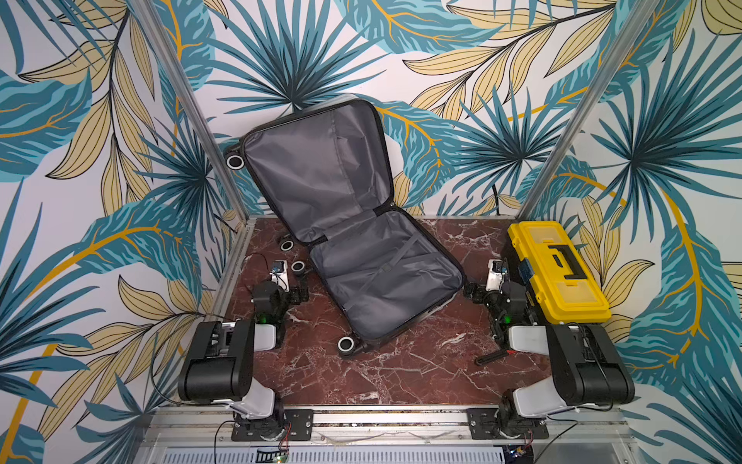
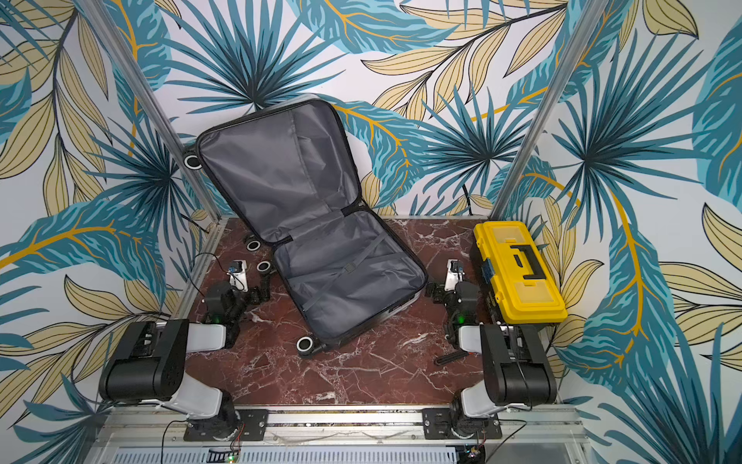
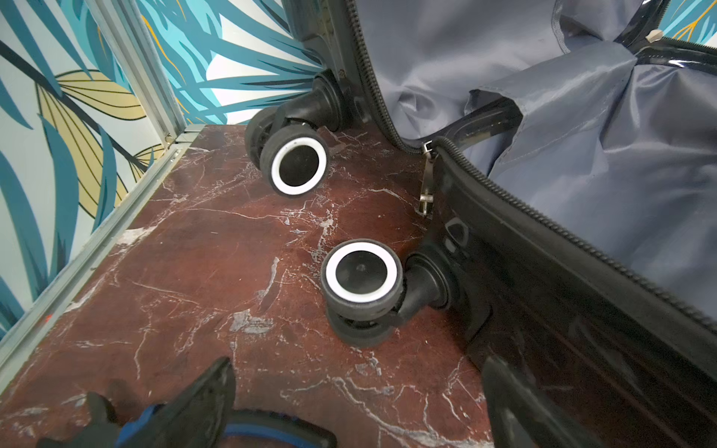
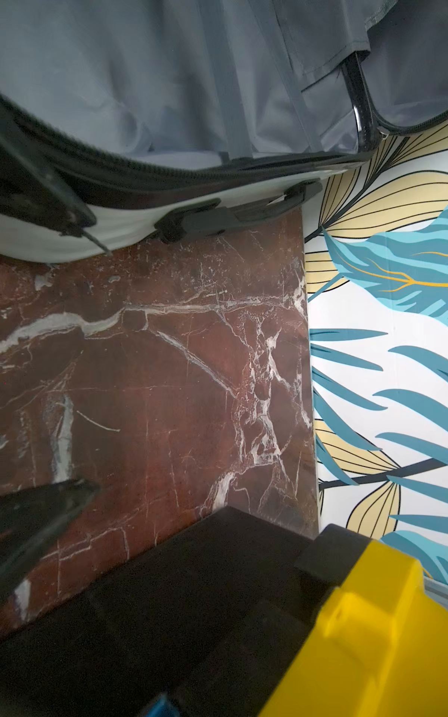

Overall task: Close the suitcase zippers
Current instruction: Close the suitcase at the center of the board.

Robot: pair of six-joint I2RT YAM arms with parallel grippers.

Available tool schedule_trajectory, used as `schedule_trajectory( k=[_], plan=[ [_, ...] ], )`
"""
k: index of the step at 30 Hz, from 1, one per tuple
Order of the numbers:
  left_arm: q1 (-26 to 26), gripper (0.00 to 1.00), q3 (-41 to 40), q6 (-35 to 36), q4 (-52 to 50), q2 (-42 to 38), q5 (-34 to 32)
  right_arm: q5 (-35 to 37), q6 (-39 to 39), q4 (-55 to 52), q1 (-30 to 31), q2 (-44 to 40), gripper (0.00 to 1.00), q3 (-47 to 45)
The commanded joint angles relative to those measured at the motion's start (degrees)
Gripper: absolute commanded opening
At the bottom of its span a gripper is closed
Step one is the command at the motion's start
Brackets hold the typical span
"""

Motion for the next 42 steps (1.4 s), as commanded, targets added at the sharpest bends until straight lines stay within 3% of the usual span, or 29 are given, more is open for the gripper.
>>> schedule_trajectory(
  k=[1, 17, 27, 33, 38, 42],
  plan=[
    [-0.12, 0.99, 0.85, 0.11, 1.14, -0.64, -0.31, -2.16, -0.8, -0.21, 0.33, -0.01, 1.0, 0.15],
    [-0.18, 0.99, 0.81, 0.21, 1.23, -0.81, 0.08, -2.23, -0.8, 0.14, 0.33, -0.1, 0.99, -0.03],
    [-0.54, 0.99, -1.39, -0.89, 1.1, -8.1, -4.73, -2.21, -0.57, -4.0, 0.28, -4.44, 0.99, 0.49],
    [-0.48, 0.99, -1.03, -6.05, -9.74, -21.12, -13.2, -3.06, 1.14, -17.85, 0.33, -16.61, 0.99, 3.36],
    [-0.45, 0.99, 4.02, -10.23, -26.06, -32.62, -17.37, -10.63, 5.48, -34.56, 0.33, -23.24, 0.97, 11.29],
    [-0.22, 1.0, 11.69, -12.67, -37.56, -35.95, -16.83, -15.45, 8.19, -45.77, 0.41, -25.15, 0.92, 17.74]
  ],
)
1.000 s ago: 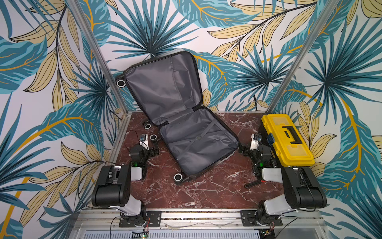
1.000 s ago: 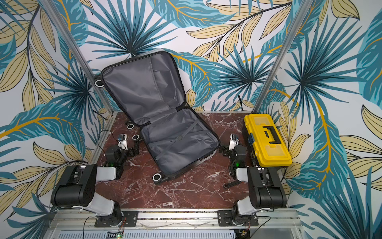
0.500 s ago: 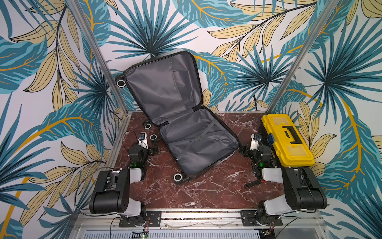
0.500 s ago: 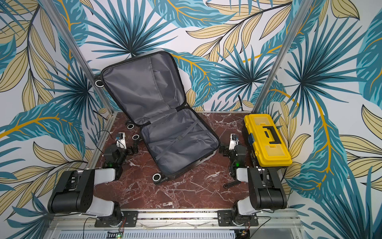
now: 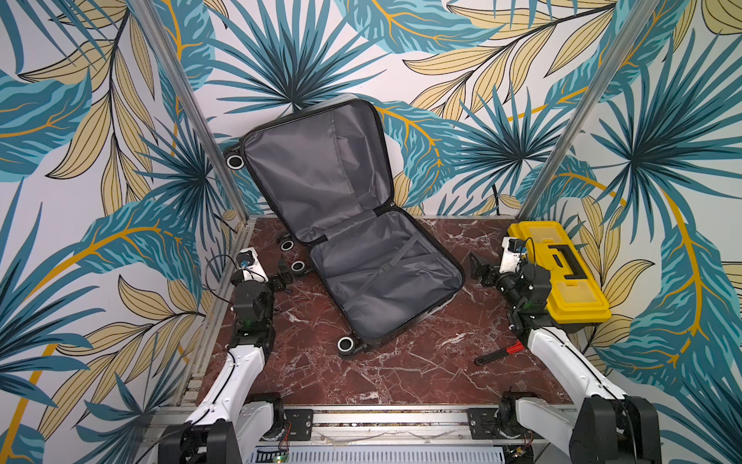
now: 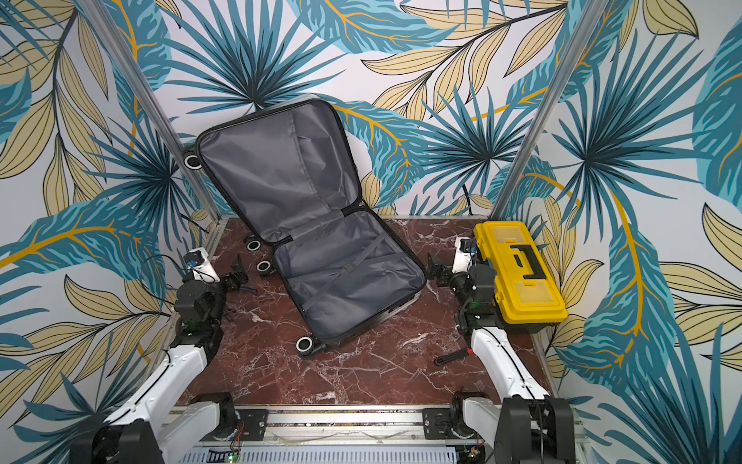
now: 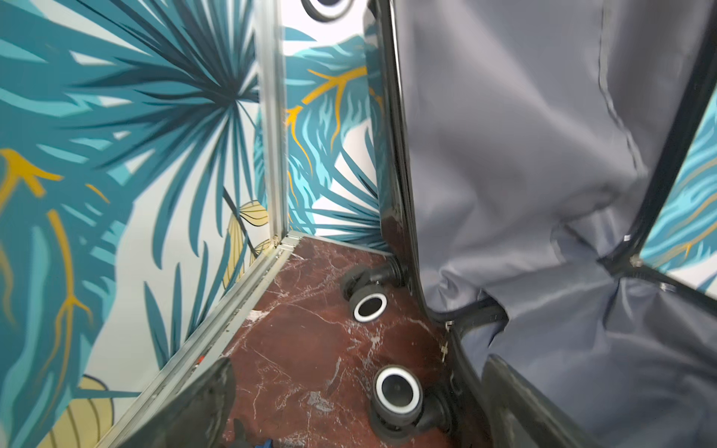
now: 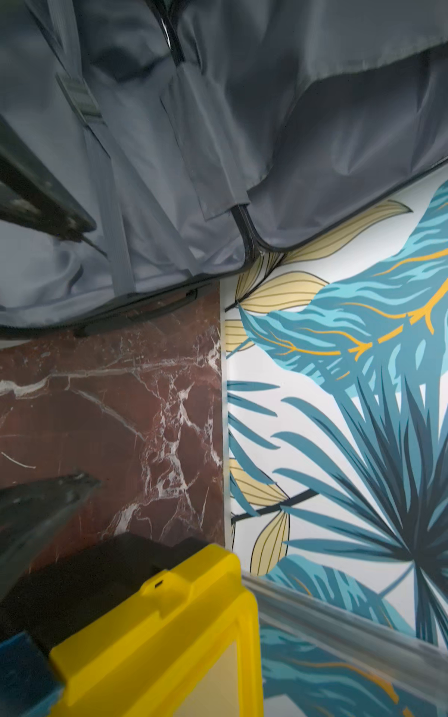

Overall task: Close the suitcase zippers
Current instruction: Close the suitcase at the center of the board.

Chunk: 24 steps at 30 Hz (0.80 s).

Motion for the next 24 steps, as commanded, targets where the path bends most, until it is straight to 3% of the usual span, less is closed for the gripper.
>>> schedule_trajectory(
  k=[1, 5, 11, 17, 24],
  plan=[
    [0.32, 0.99, 7.38, -4.22, -14.6, -1.44, -1.14, -6.56, 3.24, -15.85, 0.39, -0.68, 0.92, 4.71],
    [1.29, 0.99, 17.7, -6.57, -22.81, 3.54, 3.04, -6.47, 2.81, -28.33, 1.11, 1.7, 0.88, 12.83],
    [3.26, 1.0, 31.64, -8.94, -23.12, 16.91, 9.37, 4.95, 2.02, -42.31, 5.74, 9.19, 0.86, 23.34],
    [4.59, 0.89, 46.21, -8.91, -25.01, 30.07, 11.24, 5.66, -2.94, -47.23, 6.19, 17.35, 0.79, 30.01],
    [5.07, 0.73, 56.16, -8.69, -26.22, 39.64, 9.21, 3.35, -8.37, -53.06, 6.5, 27.57, 0.72, 38.51]
  ],
)
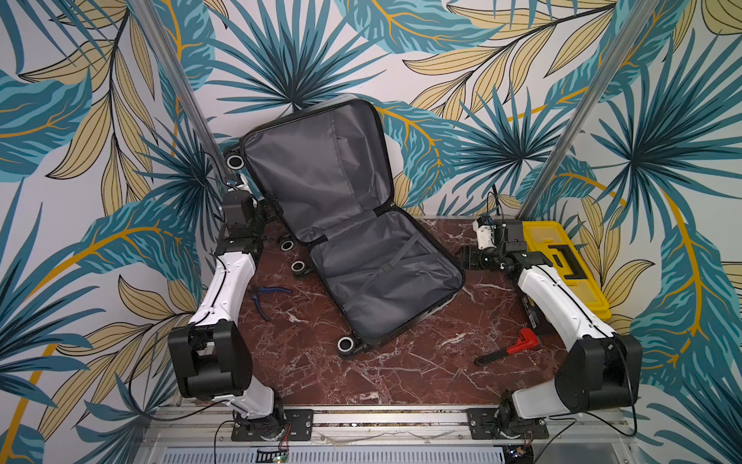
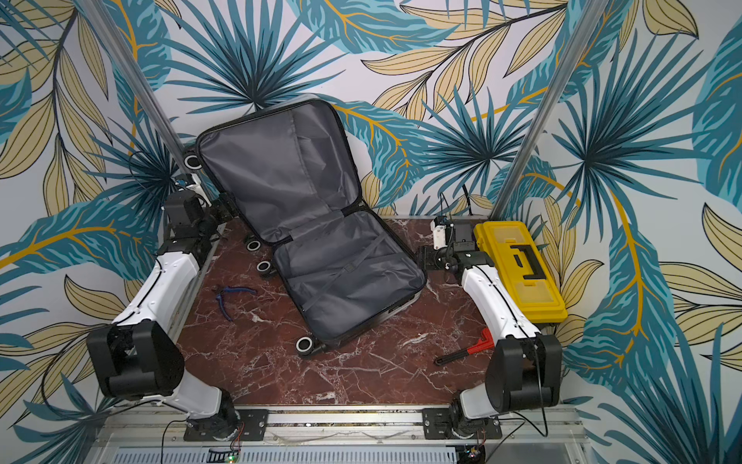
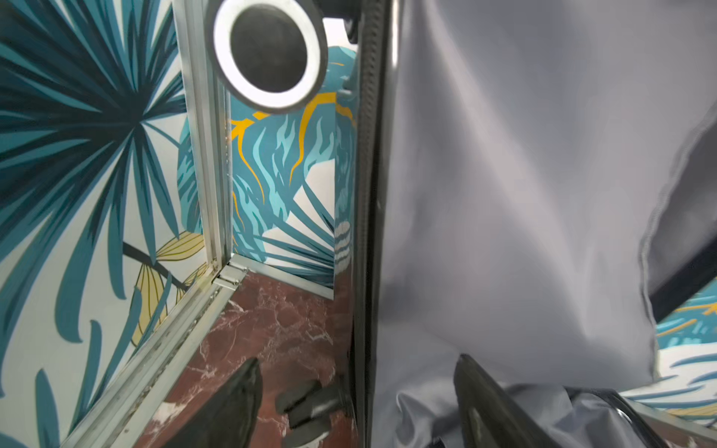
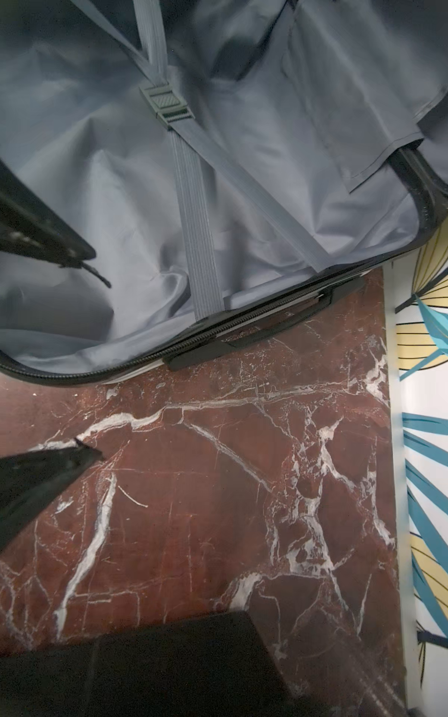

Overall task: Close the suitcase zippers
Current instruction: Close the suitcase at the center of the board.

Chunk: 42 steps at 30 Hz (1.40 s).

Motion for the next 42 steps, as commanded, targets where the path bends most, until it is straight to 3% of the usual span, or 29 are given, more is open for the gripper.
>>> schedule_trajectory(
  k=[1, 9, 12, 15, 19, 21, 23, 27, 32, 42],
  plan=[
    [0.78, 0.7, 4.61, 0.27, -1.58, 2.91, -0.34, -0.52, -4.46, -5.52, 0.4, 4.13, 0.72, 3.67],
    [0.76, 0.45, 10.16, 2.27, -2.11, 7.58, 1.44, 1.13, -7.43, -8.0, 1.31, 13.68, 0.64, 10.68],
    [0.78, 0.34, 10.71, 2.85, -2.07, 8.46, 2.3, 1.16, -7.69, -7.99, 2.06, 16.39, 0.56, 11.99],
    [0.73, 0.2, 11.25, 3.48, -2.11, 8.89, 3.57, 0.86, -7.61, -8.05, 2.68, 18.46, 0.42, 12.83],
    [0.65, 0.0, 11.63, 4.26, -2.04, 8.24, 5.46, 0.32, -5.88, -7.74, 3.21, 19.5, 0.13, 12.88],
    [0.58, 0.0, 11.71, 4.77, -2.11, 7.58, 6.72, 0.4, -5.22, -7.2, 3.51, 19.14, 0.04, 12.39],
    [-0.02, 0.0, 11.63, 5.98, -2.07, 6.53, 7.86, 0.41, -4.47, -6.6, 3.83, 18.18, 0.0, 11.49],
    [-1.57, 0.0, 10.7, 7.67, -2.07, 3.58, 10.73, 1.84, -1.9, -5.02, 4.34, 15.01, 0.0, 9.04],
    [-5.14, 0.0, 7.64, 8.59, -2.04, -1.59, 14.16, 7.71, 6.71, -1.34, 6.29, 10.12, 0.0, 4.19],
    [-8.49, 0.0, -4.57, 8.32, -2.02, -14.19, 20.8, 16.92, 21.45, 6.89, 11.92, 3.79, 0.0, -2.56]
  ],
)
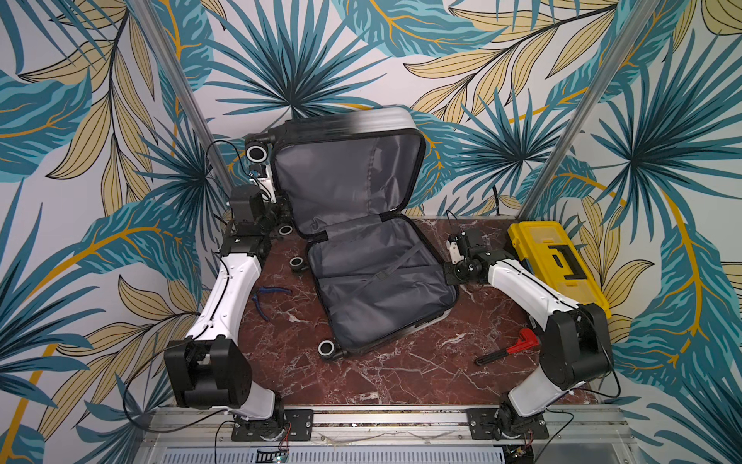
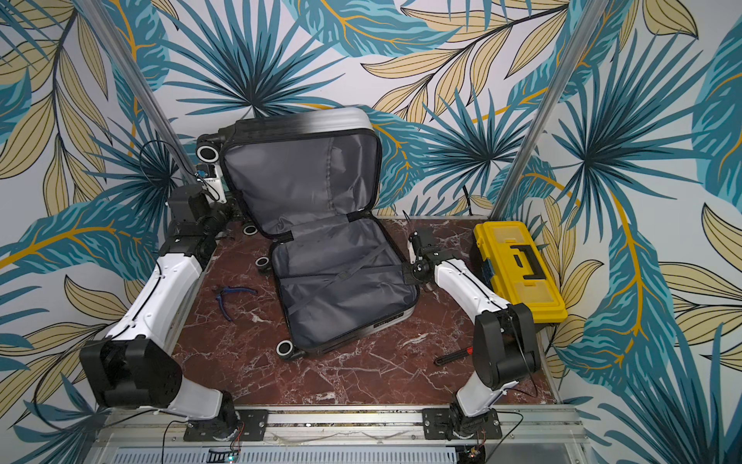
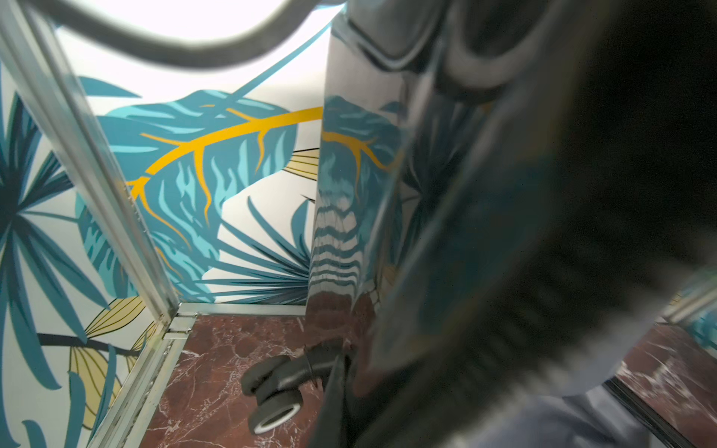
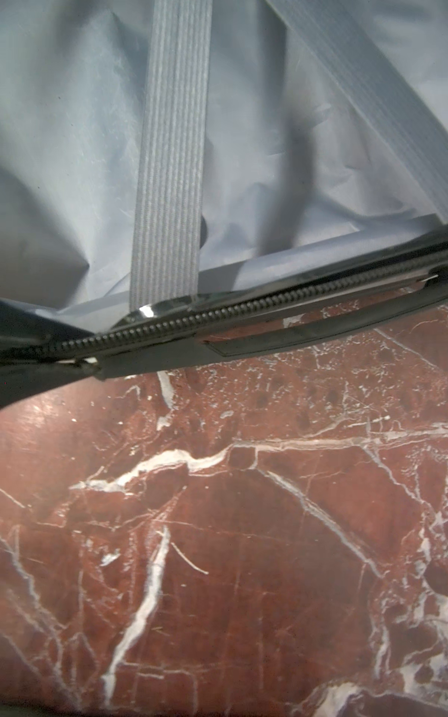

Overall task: Close the suitcase zippers
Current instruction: Close the suitcase at the center of the board.

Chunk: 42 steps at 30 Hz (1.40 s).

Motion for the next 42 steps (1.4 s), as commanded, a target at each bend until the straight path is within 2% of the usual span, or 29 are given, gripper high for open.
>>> schedule_trajectory(
  k=[1, 9, 14, 19, 22, 25, 27, 31, 33, 36, 42],
  plan=[
    [-1.72, 0.0, -3.44, -3.11, 0.86, -6.25, 12.92, 4.59, 15.97, 13.27, 0.87, -2.52, 0.0, -1.38],
    [-1.73, 0.08, -10.53, -3.2, -2.4, -11.6, 15.54, 0.29, 20.58, 22.33, 1.77, -3.12, 0.0, -4.18],
    [-1.72, 0.19, -10.74, -0.59, -11.15, -14.03, 13.7, -0.26, 20.22, 22.8, 1.74, -4.26, 0.0, -4.89],
    [-1.66, 0.28, -10.99, -0.86, -19.55, -16.78, 12.15, -1.37, 20.84, 22.38, 1.74, -4.7, 0.0, -5.13],
    [-1.64, 0.34, -11.29, -1.27, -23.13, -18.58, 12.41, -1.78, 20.52, 21.56, 1.73, -5.0, 0.04, -4.92],
    [-1.63, 0.4, -12.58, -1.68, -27.17, -21.12, 13.35, -1.89, 18.83, 18.79, 1.73, -6.22, 0.11, -4.97],
    [-1.48, 0.45, -15.23, -2.63, -29.25, -24.01, 14.58, -1.09, 17.32, 16.87, 1.57, -7.79, 0.2, -6.01],
    [-1.2, 0.52, -22.48, -8.1, -30.11, -31.18, 17.2, -1.37, 14.55, 11.56, 1.21, -11.92, 0.33, -8.77],
    [-1.19, 0.61, -26.07, -10.59, -31.25, -34.87, 18.43, -2.15, 12.98, 8.19, 1.21, -14.89, 0.42, -10.79],
    [-1.12, 0.66, -29.75, -12.25, -34.73, -40.37, 18.07, -2.8, 10.26, 2.79, 1.21, -20.07, 0.51, -13.9],
    [-1.1, 0.78, -30.54, -17.35, -40.29, -49.9, 17.84, -1.2, 7.44, -5.15, 0.34, -30.26, 0.61, -15.55]
  ],
)
